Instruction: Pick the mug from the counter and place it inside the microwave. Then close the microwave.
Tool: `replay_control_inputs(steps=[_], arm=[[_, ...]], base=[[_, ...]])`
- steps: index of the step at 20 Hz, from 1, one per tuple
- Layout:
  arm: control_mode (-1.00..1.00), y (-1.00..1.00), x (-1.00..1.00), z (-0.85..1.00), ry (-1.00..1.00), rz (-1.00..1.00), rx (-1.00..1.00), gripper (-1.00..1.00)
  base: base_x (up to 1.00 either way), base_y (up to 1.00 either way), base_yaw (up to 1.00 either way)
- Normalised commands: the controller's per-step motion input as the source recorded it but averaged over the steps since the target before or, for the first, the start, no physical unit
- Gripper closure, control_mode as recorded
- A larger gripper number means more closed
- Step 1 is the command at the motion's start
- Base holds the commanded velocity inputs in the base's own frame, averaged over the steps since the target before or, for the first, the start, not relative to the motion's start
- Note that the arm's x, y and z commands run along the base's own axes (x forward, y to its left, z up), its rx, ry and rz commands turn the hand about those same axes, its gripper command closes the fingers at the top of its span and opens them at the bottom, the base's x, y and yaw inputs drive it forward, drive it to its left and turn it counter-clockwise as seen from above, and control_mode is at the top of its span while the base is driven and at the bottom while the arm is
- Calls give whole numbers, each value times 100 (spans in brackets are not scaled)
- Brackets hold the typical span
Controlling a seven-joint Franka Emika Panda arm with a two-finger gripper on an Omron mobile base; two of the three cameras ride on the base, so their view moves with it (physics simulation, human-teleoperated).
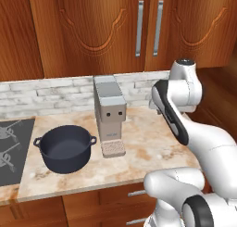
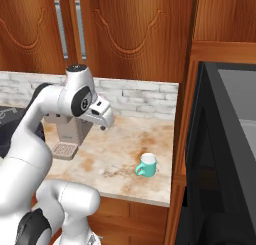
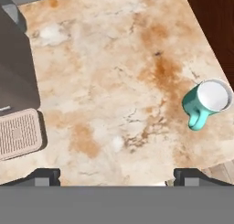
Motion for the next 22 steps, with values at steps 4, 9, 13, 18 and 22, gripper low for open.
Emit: replay_control_inputs(steps=[4,9,13,18,22], arm=[[-100,-27,-7,-20,18,-28,0,-100],[-100,-60,-12,-8,24,-24,0,-100],[-100,-58,-16,-14,23,-25,0,-100],[-100,-38,-24,-31,13,-18,0,-100],[-100,-21,-19,-47,6,-14,0,-100]], base=[[0,0,0],[0,0,0],[0,0,0],[0,0,0],[0,0,0]])
